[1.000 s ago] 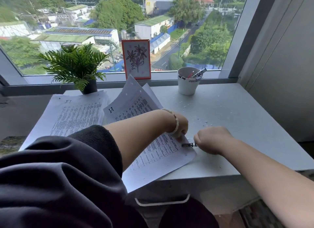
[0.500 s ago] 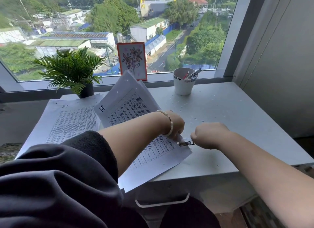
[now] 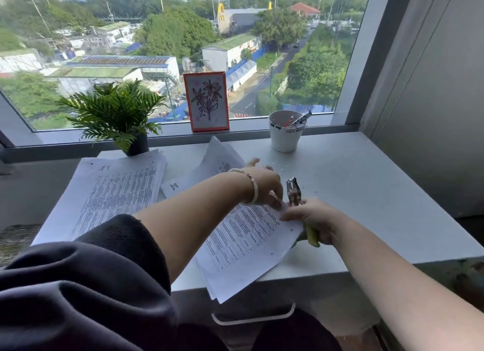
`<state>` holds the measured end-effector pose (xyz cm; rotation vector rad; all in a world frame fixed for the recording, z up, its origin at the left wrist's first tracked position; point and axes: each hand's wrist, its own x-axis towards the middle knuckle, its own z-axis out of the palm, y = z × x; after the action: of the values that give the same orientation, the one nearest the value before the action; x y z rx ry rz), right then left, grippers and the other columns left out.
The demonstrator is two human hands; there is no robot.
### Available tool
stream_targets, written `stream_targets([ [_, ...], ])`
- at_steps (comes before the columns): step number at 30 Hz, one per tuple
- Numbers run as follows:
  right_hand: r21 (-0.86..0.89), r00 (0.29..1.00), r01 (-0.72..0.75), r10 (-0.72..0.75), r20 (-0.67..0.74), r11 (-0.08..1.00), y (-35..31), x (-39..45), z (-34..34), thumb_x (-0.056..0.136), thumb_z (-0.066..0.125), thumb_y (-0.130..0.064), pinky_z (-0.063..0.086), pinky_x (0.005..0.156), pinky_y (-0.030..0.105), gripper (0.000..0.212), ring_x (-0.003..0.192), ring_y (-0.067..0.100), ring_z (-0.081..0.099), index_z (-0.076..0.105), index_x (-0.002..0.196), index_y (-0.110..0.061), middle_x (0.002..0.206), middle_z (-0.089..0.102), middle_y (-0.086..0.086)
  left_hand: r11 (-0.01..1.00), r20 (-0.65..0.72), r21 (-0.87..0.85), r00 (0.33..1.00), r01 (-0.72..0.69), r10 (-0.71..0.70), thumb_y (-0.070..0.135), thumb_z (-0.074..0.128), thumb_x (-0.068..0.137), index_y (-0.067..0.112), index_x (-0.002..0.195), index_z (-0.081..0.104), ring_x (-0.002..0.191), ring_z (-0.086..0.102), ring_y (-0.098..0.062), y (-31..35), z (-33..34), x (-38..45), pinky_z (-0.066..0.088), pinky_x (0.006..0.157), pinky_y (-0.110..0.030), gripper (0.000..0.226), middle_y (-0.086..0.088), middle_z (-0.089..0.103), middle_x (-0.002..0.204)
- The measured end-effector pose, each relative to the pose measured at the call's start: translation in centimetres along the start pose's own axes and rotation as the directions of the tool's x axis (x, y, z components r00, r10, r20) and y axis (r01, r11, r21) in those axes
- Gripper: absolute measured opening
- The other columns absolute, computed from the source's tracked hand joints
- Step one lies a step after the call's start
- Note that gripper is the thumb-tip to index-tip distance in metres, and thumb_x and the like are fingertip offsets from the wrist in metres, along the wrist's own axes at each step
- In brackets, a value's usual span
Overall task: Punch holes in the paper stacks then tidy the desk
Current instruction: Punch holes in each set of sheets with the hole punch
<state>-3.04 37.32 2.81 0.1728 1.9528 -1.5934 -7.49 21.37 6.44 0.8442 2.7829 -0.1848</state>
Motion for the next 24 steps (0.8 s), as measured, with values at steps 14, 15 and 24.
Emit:
stream_targets([
  [14, 0.896, 0.948, -0.207, -0.145, 0.282, 0.392, 2.3, 0.3, 2.2, 0.032, 0.085, 0.018, 0.048, 0.099, 0.024, 0.074, 0.087, 0.036, 0.069, 0.068, 0.103, 0.013, 0.108, 0.067, 0.024, -0.258, 0.643, -0.763, 0.652, 0.593, -0.403, 0.066, 0.041, 0.086, -0.001, 0.122, 0.045, 0.065, 0.069, -0.03, -8.8, 6.2, -16.4, 0.057, 0.055, -0.033, 0.076, -0.021, 0.069, 0.081],
  [15, 0.91, 0.947, -0.194, -0.173, 0.271, 0.366, 2.2, -0.1, 2.9, 0.031, 0.084, 0.019, 0.049, 0.099, 0.03, 0.077, 0.087, 0.036, 0.069, 0.067, 0.106, 0.012, 0.109, 0.067, 0.023, -0.361, 0.638, -0.766, 0.7, 0.533, -0.32, 0.064, 0.041, 0.087, -0.001, 0.122, 0.046, 0.06, 0.069, -0.028, -8.4, 7.2, -16.4, 0.057, 0.053, -0.032, 0.074, -0.019, 0.07, 0.077],
  [24, 0.664, 0.93, -0.155, -0.118, 0.347, 0.731, 1.1, -3.2, 7.9, 0.059, 0.074, 0.003, 0.057, 0.052, 0.046, 0.041, 0.064, 0.04, 0.066, 0.066, 0.098, 0.013, 0.095, 0.068, 0.029, -0.464, 0.436, -0.869, 0.712, 0.173, -0.55, -0.01, 0.054, 0.088, -0.006, 0.121, 0.052, 0.078, 0.068, -0.035, -7.7, 9.0, -18.0, 0.059, 0.068, -0.043, 0.033, -0.026, 0.068, 0.101],
])
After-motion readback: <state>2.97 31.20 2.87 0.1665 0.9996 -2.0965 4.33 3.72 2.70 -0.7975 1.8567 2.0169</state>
